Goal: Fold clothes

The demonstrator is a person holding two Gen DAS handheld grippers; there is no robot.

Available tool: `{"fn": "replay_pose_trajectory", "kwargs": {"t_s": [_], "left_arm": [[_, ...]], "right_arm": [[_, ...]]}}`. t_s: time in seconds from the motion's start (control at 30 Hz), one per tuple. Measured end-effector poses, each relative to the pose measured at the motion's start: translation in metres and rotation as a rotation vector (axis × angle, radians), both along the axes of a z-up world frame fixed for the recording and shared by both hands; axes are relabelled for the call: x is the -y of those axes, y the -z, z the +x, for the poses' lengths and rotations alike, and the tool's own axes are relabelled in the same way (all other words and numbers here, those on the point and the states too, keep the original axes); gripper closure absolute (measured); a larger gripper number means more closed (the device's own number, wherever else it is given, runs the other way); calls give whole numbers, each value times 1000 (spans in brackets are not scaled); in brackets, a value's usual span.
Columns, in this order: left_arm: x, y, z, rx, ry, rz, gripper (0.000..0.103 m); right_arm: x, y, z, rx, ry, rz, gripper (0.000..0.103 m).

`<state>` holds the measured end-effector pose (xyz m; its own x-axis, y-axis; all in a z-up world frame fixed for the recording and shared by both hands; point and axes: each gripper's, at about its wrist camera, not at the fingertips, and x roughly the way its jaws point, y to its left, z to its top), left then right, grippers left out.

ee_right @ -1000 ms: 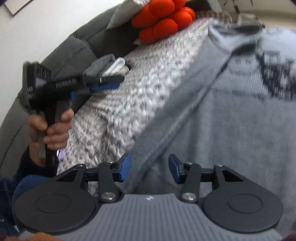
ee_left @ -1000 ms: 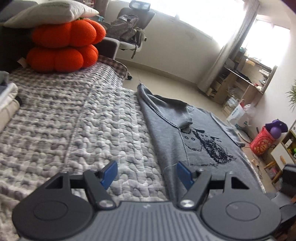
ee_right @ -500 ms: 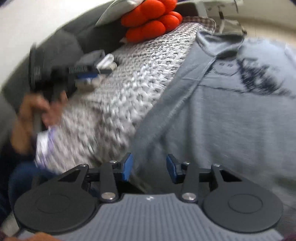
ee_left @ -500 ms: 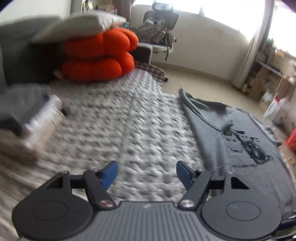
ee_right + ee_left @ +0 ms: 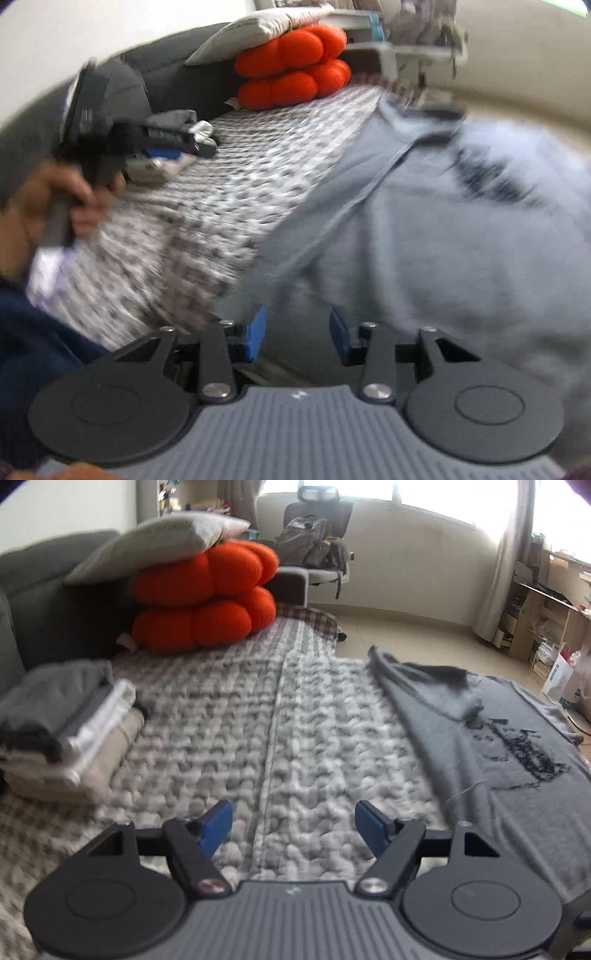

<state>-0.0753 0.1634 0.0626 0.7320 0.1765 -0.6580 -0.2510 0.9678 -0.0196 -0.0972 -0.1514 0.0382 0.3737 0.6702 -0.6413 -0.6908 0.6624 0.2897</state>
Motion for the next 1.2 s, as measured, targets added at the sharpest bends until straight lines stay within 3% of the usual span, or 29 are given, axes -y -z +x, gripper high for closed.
{"fn": "replay_pose_trajectory", "kwargs": {"t_s": [0.3,0.37,0.47,0.67,0.9,1.03,1.2], "left_arm": [[-28,26,7,-6,-67,-86,29],[-30,30,6,-2,-68,-104,29],[-28,29,3,9,-58,-118,29],[-9,15,-10,67,18,-145,29],[36,10,-13,69,149,-162,29],[56,15,-13,51,208,-159,31],[65,21,-10,31,235,-164,31]], "right_arm": [[-50,19,19,-62,-52,-38,67],[-56,26,19,-53,-40,-65,89],[-51,28,14,-42,-17,-51,97],[-4,8,11,-85,65,112,97],[22,8,9,-68,127,154,97],[19,25,16,-138,112,96,96],[44,0,-3,-15,98,278,96]]}}
